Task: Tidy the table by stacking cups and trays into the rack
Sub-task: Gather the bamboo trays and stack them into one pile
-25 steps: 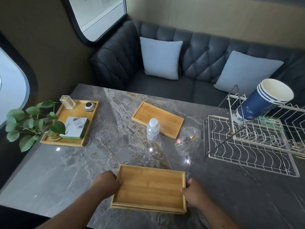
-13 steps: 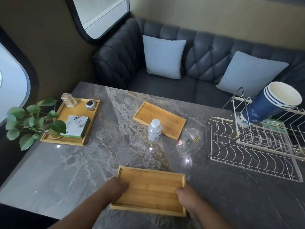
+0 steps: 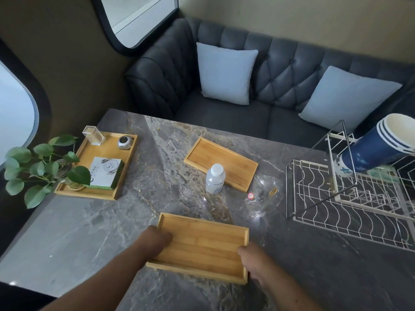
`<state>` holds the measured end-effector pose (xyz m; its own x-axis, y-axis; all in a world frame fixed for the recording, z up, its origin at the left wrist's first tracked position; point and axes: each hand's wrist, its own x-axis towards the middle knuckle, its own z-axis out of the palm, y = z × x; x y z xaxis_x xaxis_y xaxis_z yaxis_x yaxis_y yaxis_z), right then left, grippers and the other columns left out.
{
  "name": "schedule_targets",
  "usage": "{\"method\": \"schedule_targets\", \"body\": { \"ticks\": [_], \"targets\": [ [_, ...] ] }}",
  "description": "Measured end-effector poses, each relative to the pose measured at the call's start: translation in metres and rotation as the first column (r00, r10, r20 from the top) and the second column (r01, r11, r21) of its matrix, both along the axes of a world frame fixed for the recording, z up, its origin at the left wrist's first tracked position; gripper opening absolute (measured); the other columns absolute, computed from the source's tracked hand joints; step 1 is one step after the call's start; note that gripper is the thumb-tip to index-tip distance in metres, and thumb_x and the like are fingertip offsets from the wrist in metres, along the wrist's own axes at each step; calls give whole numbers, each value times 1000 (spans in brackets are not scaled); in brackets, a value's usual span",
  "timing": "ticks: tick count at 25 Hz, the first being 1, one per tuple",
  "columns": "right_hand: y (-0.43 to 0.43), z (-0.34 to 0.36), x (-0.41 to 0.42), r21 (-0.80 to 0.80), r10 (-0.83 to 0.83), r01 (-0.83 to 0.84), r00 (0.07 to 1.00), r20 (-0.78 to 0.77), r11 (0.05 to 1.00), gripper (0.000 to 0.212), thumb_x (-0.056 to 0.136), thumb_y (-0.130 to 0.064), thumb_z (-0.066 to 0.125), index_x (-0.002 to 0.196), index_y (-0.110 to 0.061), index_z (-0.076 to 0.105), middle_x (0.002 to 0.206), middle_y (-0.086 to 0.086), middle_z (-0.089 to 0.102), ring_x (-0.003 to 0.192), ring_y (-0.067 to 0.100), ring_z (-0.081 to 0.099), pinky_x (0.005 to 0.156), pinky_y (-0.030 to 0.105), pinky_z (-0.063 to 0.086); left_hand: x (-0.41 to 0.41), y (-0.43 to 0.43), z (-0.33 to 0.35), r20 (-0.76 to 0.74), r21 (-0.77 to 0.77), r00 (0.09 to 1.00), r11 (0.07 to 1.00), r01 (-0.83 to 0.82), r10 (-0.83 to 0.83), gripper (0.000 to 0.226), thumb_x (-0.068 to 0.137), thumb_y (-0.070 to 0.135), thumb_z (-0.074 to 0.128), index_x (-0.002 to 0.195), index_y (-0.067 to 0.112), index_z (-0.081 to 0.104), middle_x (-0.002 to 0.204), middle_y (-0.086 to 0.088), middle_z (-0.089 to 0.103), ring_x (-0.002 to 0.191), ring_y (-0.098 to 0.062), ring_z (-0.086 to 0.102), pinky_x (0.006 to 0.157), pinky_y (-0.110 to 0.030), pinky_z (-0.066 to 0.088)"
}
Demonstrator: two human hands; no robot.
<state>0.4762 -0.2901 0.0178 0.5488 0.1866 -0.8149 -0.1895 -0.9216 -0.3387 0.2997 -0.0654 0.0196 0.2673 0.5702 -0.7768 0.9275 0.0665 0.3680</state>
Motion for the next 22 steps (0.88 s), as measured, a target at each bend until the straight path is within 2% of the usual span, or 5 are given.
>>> {"method": "schedule_targets", "body": {
  "ticks": [2, 5, 7, 17, 22],
  "targets": [
    [-1, 11, 8, -56, 167, -166, 985, 30, 985, 33, 94, -29, 48, 116, -10, 62, 115, 13, 68, 104, 30, 66, 74, 31, 55, -2, 16, 2, -43, 18, 985, 986, 166, -165, 52, 95, 40, 59, 133, 5, 54, 133, -17, 61, 113, -29, 60, 90, -35, 47],
    [2, 31, 27, -176, 490, -466, 862, 131, 867, 33, 90, -31, 53, 116, -14, 64, 121, 9, 68, 109, 27, 65, 86, 31, 51, 2, 49, 14, -206, 100, 858, 862, 497, -470, 50, 93, 49, 55, 128, 13, 61, 131, -9, 66, 116, -24, 62, 94, -32, 48],
    [8, 44, 43, -266, 594, -542, 784, 181, 797, 32, 87, -36, 54, 112, -19, 65, 121, 6, 69, 109, 26, 65, 86, 31, 49, 11, 72, 21, -277, 134, 777, 778, 614, -566, 54, 92, 55, 55, 131, 17, 60, 134, -6, 65, 121, -22, 61, 98, -32, 47],
    [82, 75, 133, -275, 782, -733, 599, 173, 622, 43, 97, -40, 53, 130, -12, 61, 132, 12, 64, 118, 29, 62, 99, 34, 50, 112, 140, 24, -454, 172, 515, 496, 851, -726, 64, 93, 56, 53, 144, 17, 49, 150, -6, 53, 135, -26, 51, 111, -40, 42],
    [110, 58, 169, -304, 760, -698, 612, 219, 649, 48, 95, -42, 56, 133, -13, 57, 136, 12, 62, 119, 29, 60, 101, 39, 51, 168, 154, 13, -451, 239, 499, 439, 866, -740, 65, 90, 59, 52, 141, 18, 50, 146, -8, 55, 132, -29, 53, 108, -43, 45]
  ]
}}
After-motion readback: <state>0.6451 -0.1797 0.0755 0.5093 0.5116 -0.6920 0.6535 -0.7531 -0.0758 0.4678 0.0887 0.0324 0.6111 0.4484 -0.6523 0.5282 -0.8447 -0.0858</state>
